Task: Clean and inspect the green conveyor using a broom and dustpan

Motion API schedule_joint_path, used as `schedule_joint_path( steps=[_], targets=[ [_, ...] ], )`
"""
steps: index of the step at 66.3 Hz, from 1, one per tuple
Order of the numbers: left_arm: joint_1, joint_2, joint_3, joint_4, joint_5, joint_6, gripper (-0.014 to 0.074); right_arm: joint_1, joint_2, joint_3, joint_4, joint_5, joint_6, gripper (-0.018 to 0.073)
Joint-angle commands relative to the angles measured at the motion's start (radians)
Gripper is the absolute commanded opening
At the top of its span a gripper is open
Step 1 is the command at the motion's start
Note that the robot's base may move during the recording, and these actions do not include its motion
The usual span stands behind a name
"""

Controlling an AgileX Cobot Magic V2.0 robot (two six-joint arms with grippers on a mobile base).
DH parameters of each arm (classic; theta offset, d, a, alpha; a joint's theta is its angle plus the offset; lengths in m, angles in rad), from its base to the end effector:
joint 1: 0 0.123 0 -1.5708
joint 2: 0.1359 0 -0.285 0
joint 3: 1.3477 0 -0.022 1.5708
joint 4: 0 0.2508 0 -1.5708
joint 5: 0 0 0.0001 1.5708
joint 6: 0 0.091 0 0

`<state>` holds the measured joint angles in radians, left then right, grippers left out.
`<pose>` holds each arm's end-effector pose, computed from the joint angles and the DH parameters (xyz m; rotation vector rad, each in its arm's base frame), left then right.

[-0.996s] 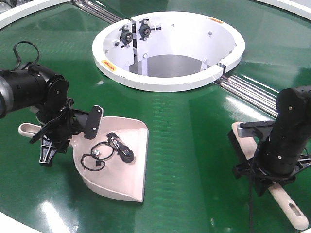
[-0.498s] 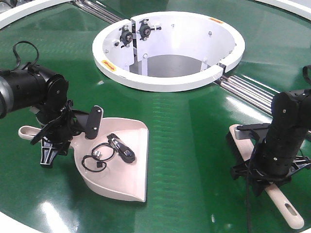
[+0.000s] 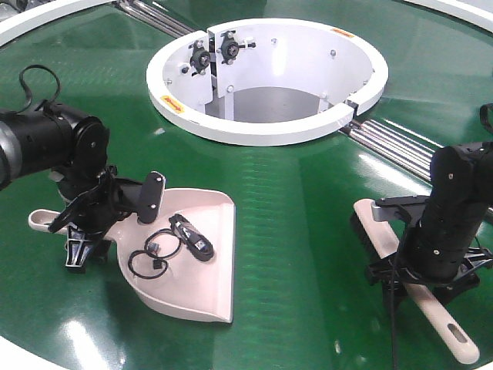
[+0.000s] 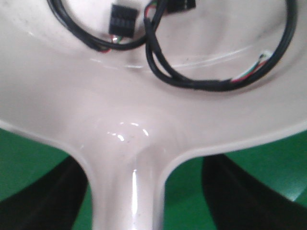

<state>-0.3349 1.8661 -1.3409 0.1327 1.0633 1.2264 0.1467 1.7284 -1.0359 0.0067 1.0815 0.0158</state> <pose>0.3454 -0.1091 0.2053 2.2637 2.1510 0.2135 0.2874 0.0430 0.1808 0.1926 -3.0194 0.0056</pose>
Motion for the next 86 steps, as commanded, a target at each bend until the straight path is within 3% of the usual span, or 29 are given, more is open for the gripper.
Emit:
schedule_joint_path(
  steps=[1, 19, 33, 37, 41, 52, 60, 65, 75, 86],
  targets=[
    [-0.008, -0.077, -0.027, -0.017, 0.005, -0.001, 0.0571, -0.001, -0.057, -0.02, 0.007, 0.01, -0.002, 0.0594],
    [-0.008, -0.204, -0.027, -0.043, 0.067, -0.001, 0.0575, -0.001, -0.199, -0.033, -0.001, -0.028, -0.002, 0.0594],
    [-0.008, -0.369, -0.027, -0.052, 0.076, -0.017, 0.0575, -0.001, -0.291, -0.147, -0.001, -0.008, -0.003, 0.0594],
    [-0.008, -0.411, -0.027, -0.049, 0.074, -0.11, 0.0575, -0.001, -0.317, -0.186, 0.004, -0.023, -0.003, 0.0594],
    [-0.008, -0.462, -0.027, -0.041, 0.05, -0.255, 0.0575, -0.001, -0.347, -0.221, 0.008, -0.046, -0.002, 0.0594],
    [-0.008, -0.57, -0.027, 0.044, -0.072, -0.581, 0.0575, -0.001, -0.454, -0.255, 0.004, -0.149, -0.007, 0.0594],
    [-0.008, -0.647, -0.027, 0.042, -0.175, -0.695, 0.0575, -0.001, -0.554, -0.255, 0.01, -0.214, -0.016, 0.0591],
    [-0.008, -0.684, -0.027, 0.041, -0.178, -0.761, 0.0575, -0.001, -0.626, -0.255, 0.005, -0.258, -0.024, 0.0591],
    [-0.008, -0.783, -0.012, 0.04, -0.18, -0.978, 0.0575, -0.001, -0.788, -0.191, 0.003, -0.372, -0.048, 0.0591],
    [-0.008, -0.941, 0.136, 0.04, -0.273, -1.021, 0.0575, -0.001, -0.986, 0.011, 0.002, -0.519, -0.048, 0.0591]
  ],
)
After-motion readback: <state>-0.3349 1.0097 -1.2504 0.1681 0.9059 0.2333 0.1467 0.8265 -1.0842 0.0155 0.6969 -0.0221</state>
